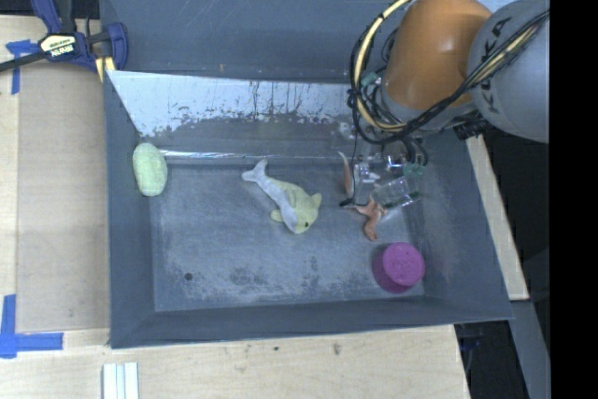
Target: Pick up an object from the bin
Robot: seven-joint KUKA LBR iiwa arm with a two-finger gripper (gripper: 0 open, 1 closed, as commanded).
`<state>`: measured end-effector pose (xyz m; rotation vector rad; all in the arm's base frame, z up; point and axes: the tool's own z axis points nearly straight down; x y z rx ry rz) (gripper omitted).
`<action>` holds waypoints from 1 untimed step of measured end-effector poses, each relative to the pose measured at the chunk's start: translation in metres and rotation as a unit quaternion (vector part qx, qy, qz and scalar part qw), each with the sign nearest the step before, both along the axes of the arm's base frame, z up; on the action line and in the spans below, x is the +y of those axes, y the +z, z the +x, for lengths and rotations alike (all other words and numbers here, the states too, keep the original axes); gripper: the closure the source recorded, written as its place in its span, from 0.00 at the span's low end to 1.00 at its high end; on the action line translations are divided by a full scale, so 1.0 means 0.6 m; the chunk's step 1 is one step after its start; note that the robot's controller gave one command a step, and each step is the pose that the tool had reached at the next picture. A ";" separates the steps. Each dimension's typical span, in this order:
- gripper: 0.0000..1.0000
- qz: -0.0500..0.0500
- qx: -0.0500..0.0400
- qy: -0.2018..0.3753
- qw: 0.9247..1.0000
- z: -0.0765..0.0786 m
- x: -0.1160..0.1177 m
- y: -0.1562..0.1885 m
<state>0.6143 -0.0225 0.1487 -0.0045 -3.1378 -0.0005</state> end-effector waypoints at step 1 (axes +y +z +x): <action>0.00 0.000 -0.004 0.000 1.000 0.002 0.000 0.009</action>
Offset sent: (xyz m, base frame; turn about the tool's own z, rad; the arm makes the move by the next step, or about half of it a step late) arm -0.0177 -0.1152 -0.0787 0.2026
